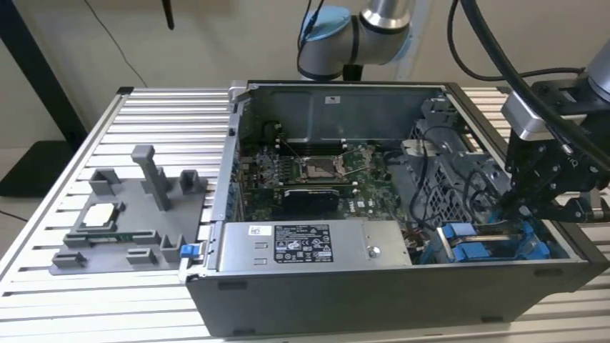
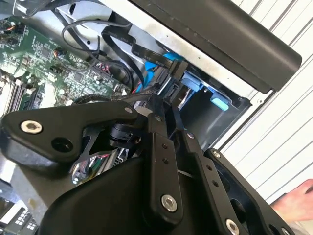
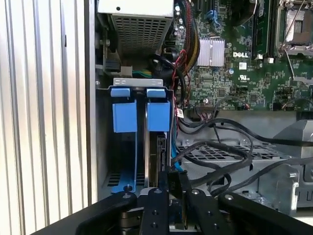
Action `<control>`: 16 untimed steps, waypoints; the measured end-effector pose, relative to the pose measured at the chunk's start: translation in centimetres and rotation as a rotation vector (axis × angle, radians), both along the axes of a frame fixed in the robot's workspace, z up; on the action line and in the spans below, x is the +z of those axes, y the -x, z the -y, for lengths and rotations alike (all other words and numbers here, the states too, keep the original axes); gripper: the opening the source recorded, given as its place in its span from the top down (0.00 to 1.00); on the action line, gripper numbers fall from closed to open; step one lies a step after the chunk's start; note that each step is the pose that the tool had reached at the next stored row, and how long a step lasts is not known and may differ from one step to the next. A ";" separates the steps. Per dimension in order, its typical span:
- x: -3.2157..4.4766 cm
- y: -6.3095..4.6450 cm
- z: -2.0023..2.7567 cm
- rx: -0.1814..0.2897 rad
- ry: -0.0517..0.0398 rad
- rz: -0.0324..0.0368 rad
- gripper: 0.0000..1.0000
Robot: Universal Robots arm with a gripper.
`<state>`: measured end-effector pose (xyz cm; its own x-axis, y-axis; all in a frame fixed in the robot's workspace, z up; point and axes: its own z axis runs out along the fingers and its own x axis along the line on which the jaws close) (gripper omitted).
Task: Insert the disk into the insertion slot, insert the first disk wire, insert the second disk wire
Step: 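Insert the first disk wire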
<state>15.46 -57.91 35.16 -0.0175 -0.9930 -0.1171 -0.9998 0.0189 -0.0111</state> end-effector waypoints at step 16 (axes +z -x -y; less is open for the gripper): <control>-1.22 -0.8 0.31 -0.011 -0.0112 -0.0298 1.00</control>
<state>16.27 -58.22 33.94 -0.0321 -0.9913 -0.1275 -0.9994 0.0299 0.0190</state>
